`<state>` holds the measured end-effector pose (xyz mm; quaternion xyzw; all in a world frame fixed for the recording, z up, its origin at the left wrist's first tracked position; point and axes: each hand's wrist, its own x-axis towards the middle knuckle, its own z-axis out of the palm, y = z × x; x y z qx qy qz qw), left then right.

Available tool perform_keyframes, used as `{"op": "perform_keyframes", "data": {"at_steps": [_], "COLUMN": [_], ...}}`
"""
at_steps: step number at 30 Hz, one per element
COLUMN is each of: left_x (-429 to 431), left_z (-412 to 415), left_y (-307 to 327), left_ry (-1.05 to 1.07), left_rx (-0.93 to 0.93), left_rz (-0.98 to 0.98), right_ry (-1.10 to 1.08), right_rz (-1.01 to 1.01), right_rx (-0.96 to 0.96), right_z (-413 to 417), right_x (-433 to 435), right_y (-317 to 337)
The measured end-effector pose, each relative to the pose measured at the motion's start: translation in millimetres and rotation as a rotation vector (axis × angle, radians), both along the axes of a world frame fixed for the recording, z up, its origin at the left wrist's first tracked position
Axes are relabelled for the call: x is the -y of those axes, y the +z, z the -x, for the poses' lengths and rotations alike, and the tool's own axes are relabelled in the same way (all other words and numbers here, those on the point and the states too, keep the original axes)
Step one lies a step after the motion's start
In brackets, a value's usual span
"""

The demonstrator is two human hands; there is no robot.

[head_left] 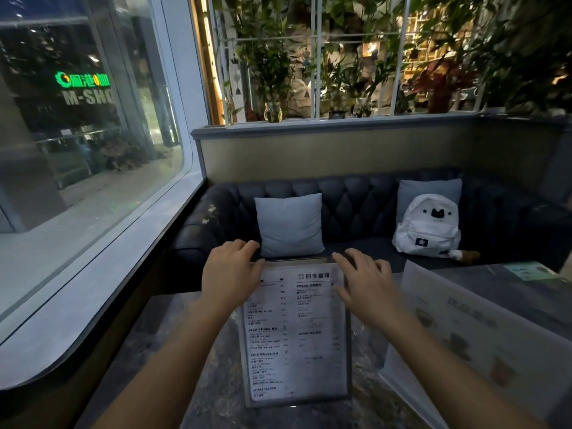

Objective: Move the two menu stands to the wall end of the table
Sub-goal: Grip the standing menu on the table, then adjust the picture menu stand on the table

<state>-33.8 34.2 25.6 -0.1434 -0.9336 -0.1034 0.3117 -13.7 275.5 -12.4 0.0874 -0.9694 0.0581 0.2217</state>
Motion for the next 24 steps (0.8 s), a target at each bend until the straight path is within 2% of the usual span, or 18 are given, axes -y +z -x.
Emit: {"op": "perform_keyframes", "data": {"at_steps": [10,17,24], "left_x": [-124.6,-205.7,-248.0], "left_z": [1.0,-6.2,-13.7], "left_y": [12.9,2.5,-9.1], "left_ry": [-0.341,-0.515,-0.676], "left_rx": [-0.017,0.096,0.169], "left_rz": [-0.083,-0.028,-0.033], "right_ry": [-0.212,-0.397,-0.423], "right_rz": [-0.012,-0.058,-0.029], "right_rx": [-0.063,-0.031,-0.025], "right_z": [-52.2,-102.5,-135.6], "right_x": [-78.5,-133.8,-160.2], "right_y": [22.4,22.6,24.1]}}
